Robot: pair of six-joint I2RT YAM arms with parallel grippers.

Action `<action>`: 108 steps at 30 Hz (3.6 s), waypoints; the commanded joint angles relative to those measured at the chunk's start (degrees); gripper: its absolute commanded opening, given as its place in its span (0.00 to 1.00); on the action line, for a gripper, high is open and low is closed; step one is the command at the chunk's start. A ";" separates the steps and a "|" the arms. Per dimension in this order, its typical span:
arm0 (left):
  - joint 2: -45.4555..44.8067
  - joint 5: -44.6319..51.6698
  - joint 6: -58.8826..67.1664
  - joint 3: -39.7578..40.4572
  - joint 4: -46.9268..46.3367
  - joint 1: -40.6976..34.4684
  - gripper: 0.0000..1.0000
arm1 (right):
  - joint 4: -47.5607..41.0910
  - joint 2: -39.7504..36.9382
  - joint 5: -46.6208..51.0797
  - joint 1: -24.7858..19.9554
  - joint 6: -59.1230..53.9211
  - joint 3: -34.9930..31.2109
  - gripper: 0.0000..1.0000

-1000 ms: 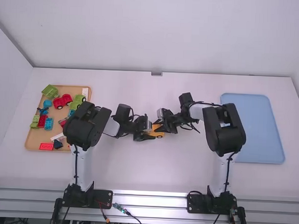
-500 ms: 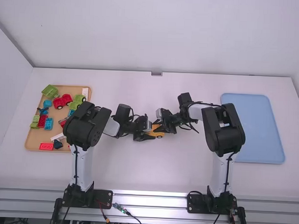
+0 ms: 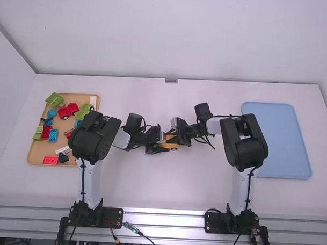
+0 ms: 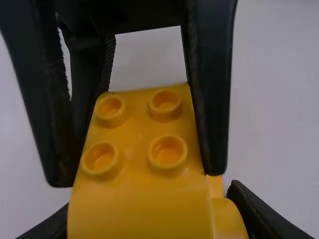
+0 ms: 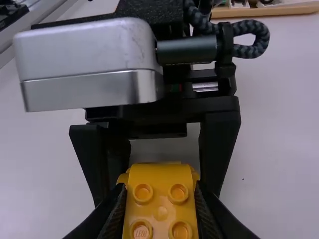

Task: Assemble lego blocks to make yellow taxi

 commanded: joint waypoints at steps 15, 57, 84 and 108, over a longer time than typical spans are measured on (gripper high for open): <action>0.87 -4.33 -1.79 0.59 1.49 -0.09 0.39 | -18.40 1.25 4.68 -1.05 -16.09 1.27 0.10; 0.87 -0.02 1.75 -0.48 -1.81 -0.11 0.08 | 0.92 1.23 3.34 -1.11 -3.96 -1.90 0.08; 0.87 -2.97 1.60 -0.52 -4.50 -0.11 0.12 | -6.64 -0.30 -0.96 -1.29 -8.92 3.85 0.07; 0.87 -2.99 1.27 0.00 -1.95 -0.11 0.12 | 2.64 -1.02 -2.08 -1.46 -1.14 -1.75 0.04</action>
